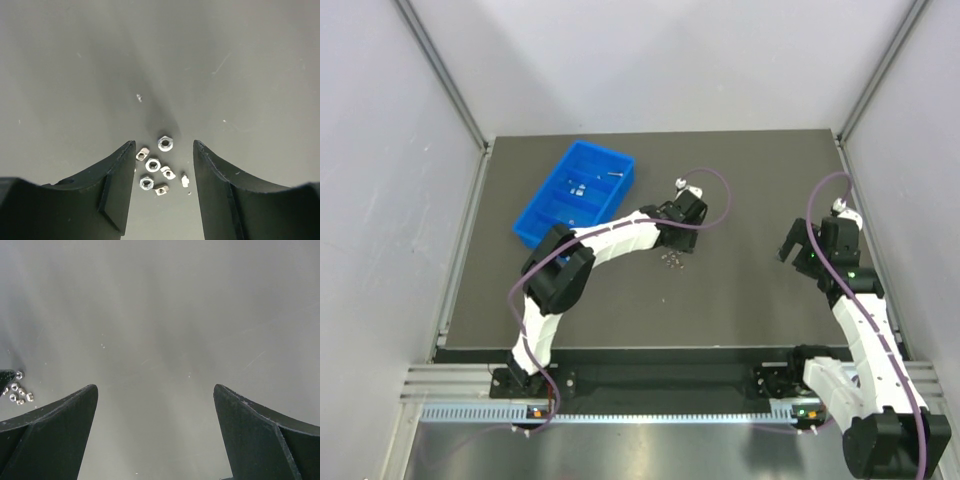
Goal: Sort the screws and nuts into containers
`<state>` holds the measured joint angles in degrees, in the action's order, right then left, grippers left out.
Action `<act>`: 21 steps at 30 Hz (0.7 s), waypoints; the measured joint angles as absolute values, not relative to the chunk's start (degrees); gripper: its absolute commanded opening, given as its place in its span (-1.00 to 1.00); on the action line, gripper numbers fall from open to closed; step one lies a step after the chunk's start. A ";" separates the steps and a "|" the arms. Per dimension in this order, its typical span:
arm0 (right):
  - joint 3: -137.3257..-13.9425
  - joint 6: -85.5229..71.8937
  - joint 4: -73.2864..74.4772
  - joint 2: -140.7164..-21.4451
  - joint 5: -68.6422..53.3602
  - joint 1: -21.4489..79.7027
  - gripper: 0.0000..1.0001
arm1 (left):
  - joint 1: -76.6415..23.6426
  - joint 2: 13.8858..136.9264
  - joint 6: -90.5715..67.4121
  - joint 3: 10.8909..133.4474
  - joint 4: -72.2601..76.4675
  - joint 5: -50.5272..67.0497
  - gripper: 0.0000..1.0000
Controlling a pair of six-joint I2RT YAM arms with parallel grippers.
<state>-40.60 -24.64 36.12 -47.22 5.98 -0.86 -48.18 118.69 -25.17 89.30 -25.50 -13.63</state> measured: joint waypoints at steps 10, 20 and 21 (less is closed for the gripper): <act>-40.60 -24.62 36.49 -47.22 6.20 -0.86 0.99 | -48.18 121.10 -24.27 90.65 -25.80 -12.86 0.00; -40.60 -24.69 36.53 -46.65 6.20 -0.86 0.99 | -48.21 122.54 -24.32 90.59 -25.93 -12.99 -0.17; -40.60 -24.69 36.56 -46.61 6.20 -0.86 0.99 | -48.23 122.56 -24.32 90.59 -25.91 -13.04 -0.20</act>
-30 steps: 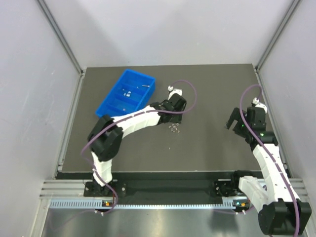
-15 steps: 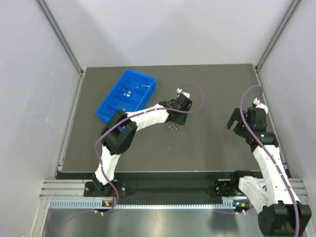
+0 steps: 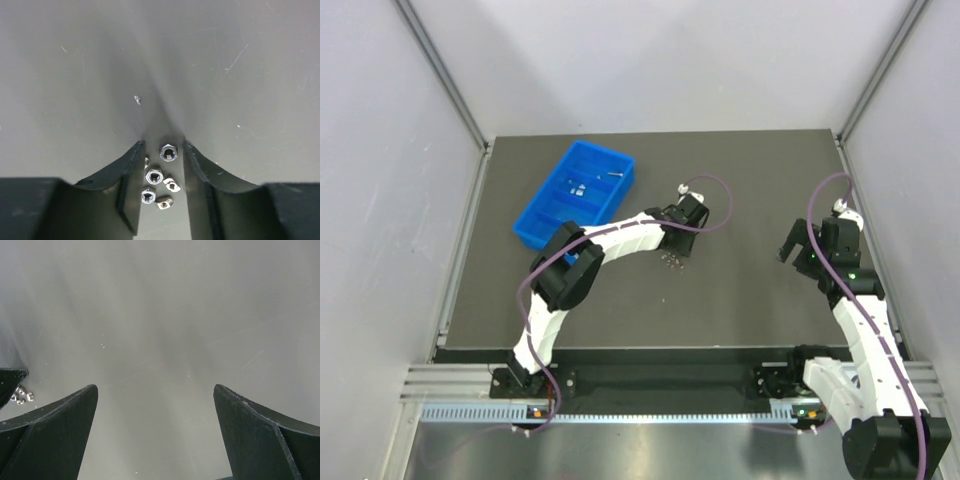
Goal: Sort the screws and nuts into containers
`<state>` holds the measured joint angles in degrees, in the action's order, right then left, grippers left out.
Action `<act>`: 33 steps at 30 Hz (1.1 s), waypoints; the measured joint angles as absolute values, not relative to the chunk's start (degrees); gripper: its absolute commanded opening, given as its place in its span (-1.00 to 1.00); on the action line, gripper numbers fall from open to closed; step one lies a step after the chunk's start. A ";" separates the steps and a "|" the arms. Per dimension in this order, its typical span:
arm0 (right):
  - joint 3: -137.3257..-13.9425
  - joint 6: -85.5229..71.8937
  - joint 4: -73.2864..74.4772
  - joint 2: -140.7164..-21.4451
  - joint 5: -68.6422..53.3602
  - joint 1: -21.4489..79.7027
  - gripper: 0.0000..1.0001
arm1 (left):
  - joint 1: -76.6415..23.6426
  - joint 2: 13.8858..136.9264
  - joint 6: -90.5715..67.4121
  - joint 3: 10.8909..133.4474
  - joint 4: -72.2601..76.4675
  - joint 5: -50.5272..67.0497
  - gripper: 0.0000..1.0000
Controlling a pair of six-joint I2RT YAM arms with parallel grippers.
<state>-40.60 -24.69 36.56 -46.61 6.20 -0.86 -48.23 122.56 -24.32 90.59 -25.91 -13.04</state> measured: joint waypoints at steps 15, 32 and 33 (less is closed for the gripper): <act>-40.60 -24.69 36.53 -46.54 6.22 -0.86 0.99 | -49.56 122.56 -25.56 90.56 -26.24 -15.14 -0.80; -40.58 -24.77 36.47 -46.59 6.22 -0.86 0.99 | -22.00 96.20 -30.28 82.96 -22.44 -22.81 -0.76; -40.58 -24.84 36.45 -46.68 6.20 -0.86 0.99 | -19.70 95.09 -30.41 81.89 -22.20 -23.35 -0.76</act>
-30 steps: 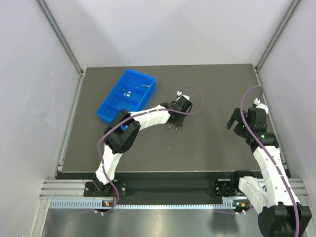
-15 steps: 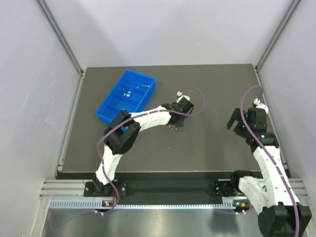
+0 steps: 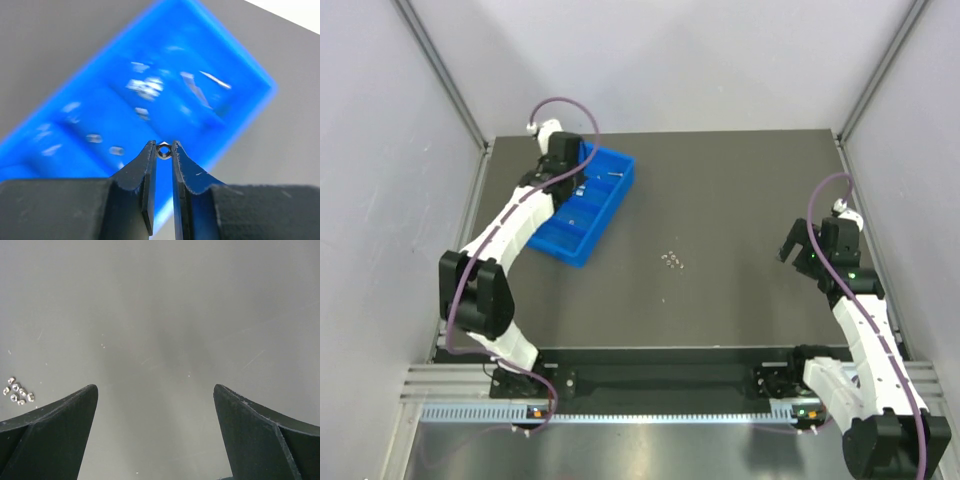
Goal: Sort the screws and nuts into containers
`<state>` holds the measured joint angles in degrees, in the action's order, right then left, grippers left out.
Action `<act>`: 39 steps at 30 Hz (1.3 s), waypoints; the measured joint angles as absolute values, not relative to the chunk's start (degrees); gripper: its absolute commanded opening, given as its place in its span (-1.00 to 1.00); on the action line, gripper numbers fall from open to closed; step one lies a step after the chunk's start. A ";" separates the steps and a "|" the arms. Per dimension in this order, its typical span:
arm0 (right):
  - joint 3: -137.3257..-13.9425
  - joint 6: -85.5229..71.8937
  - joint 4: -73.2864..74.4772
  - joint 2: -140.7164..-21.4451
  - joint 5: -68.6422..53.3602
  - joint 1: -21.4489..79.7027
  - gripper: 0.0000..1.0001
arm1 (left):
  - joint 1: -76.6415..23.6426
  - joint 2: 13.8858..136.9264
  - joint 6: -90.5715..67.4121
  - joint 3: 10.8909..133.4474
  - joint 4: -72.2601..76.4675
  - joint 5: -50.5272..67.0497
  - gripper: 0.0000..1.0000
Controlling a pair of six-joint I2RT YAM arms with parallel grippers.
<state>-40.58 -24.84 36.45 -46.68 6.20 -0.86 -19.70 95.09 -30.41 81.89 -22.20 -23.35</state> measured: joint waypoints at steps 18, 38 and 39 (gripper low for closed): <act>-40.60 -25.15 36.51 -48.29 6.13 -0.86 0.99 | -13.63 100.47 -31.09 73.80 -21.89 -23.40 0.06; -40.60 -25.12 36.91 -47.16 5.98 -0.86 0.99 | -46.39 104.42 -30.30 79.85 -24.18 -16.93 0.08; -40.60 -25.12 36.93 -47.00 6.00 -0.86 0.99 | -46.72 106.37 -30.13 79.90 -24.56 -16.78 0.05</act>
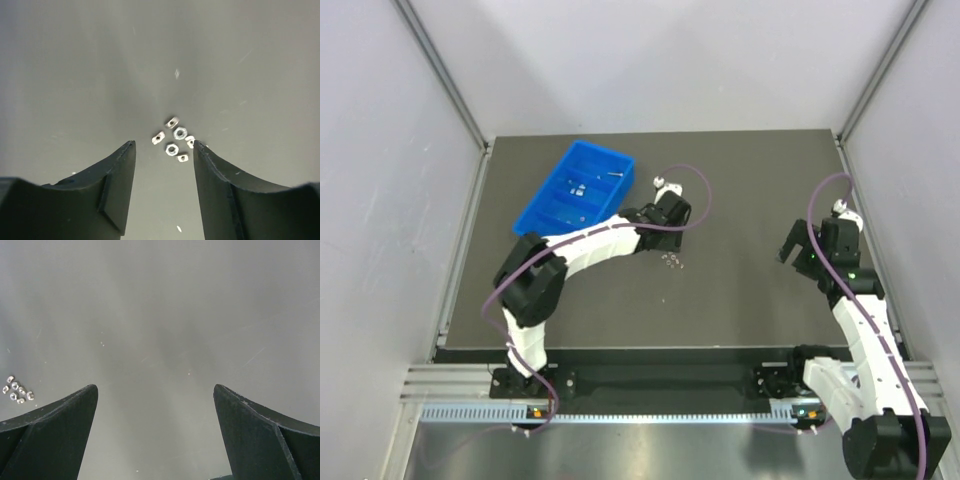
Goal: Sort the screws and nuts into containers
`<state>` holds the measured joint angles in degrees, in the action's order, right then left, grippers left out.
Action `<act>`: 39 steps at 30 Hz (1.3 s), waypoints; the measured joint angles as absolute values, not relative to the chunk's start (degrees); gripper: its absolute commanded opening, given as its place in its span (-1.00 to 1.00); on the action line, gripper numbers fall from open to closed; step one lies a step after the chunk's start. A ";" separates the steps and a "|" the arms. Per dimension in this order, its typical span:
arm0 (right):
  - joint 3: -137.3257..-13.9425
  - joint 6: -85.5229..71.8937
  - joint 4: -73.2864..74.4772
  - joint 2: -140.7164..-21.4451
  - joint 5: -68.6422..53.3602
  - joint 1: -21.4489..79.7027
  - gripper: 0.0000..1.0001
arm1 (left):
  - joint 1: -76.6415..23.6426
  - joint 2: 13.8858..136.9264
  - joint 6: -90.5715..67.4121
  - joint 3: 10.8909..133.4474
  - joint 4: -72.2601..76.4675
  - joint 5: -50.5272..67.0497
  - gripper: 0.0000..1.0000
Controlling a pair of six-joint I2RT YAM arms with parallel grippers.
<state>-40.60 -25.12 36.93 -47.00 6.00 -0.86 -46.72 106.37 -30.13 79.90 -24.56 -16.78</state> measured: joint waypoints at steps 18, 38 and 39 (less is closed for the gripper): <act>-40.53 -25.10 36.91 -46.13 6.17 -0.86 0.99 | -50.41 117.21 -30.85 85.82 -27.05 -15.79 -0.28; -40.51 -25.10 36.91 -46.17 6.15 -0.86 0.99 | -50.41 119.83 -35.29 86.74 -28.99 -20.23 -0.31; -40.49 -25.10 36.91 -46.17 6.15 -0.86 0.99 | -50.41 120.05 -35.59 87.02 -29.17 -20.43 -0.31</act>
<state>-40.49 -25.10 36.91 -46.17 6.15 -0.86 -50.41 120.05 -35.59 87.02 -29.17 -20.43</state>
